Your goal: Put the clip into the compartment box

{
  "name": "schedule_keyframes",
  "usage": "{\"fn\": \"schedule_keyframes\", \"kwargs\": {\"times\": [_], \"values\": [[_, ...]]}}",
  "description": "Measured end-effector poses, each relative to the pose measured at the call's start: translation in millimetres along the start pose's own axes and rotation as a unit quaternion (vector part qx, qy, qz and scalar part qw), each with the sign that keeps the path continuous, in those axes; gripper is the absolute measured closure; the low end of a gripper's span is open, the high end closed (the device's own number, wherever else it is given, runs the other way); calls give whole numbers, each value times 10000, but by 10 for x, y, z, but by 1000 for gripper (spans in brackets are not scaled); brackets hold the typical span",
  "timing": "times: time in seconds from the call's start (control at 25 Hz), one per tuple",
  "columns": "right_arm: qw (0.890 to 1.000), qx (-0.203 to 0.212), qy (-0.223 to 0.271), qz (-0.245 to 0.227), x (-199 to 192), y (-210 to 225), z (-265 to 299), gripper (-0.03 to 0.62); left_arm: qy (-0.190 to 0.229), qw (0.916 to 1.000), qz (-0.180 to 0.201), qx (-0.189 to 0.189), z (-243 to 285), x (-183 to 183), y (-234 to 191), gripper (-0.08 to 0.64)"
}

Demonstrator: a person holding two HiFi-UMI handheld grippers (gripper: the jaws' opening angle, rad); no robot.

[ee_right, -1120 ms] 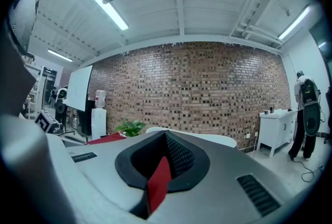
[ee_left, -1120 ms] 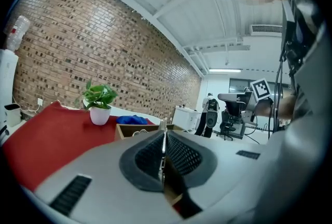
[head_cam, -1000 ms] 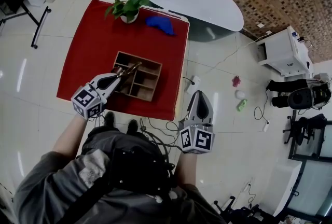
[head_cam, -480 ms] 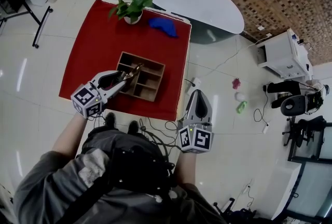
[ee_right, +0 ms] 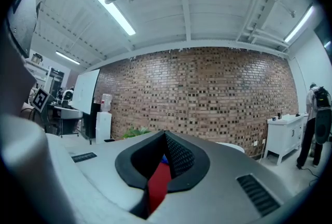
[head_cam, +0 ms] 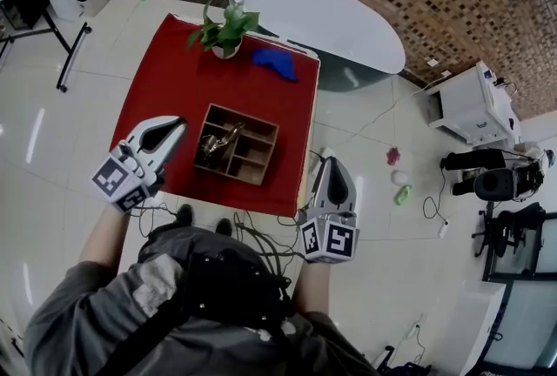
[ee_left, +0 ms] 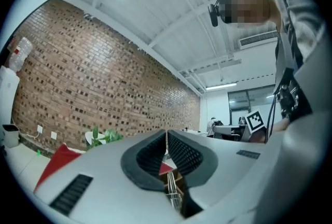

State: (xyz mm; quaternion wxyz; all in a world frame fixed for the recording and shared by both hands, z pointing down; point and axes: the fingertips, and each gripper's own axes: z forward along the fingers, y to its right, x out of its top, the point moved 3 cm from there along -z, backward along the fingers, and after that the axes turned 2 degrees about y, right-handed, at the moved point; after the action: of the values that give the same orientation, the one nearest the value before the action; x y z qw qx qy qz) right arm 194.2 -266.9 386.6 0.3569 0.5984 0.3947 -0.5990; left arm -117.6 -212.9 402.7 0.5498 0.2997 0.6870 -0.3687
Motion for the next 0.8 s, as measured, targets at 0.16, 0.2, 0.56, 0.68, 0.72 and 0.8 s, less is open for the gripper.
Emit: {"fn": "schedule_keyframes", "kwargs": {"times": [0.16,0.2,0.56,0.68,0.72,0.8], "values": [[9998,144,19,-121,72,-79,46,574,249,9991,344,-50,-75,381,22,525],[9996,214,-17,-175,75,-111,80,572,265,9989,389,-48,-75,435,14,525],[9966,670,-200,-432,-2,-366,248,574,-80,9990,416,153,-65,402,-11,525],[9967,675,-232,-388,-43,-361,227,574,-112,9990,411,147,-84,368,33,525],[9968,674,-238,-368,-48,-356,219,574,-135,9991,377,163,-92,355,42,525],[9968,678,-253,-331,-43,-352,215,574,-203,9992,283,193,-103,327,55,525]]}}
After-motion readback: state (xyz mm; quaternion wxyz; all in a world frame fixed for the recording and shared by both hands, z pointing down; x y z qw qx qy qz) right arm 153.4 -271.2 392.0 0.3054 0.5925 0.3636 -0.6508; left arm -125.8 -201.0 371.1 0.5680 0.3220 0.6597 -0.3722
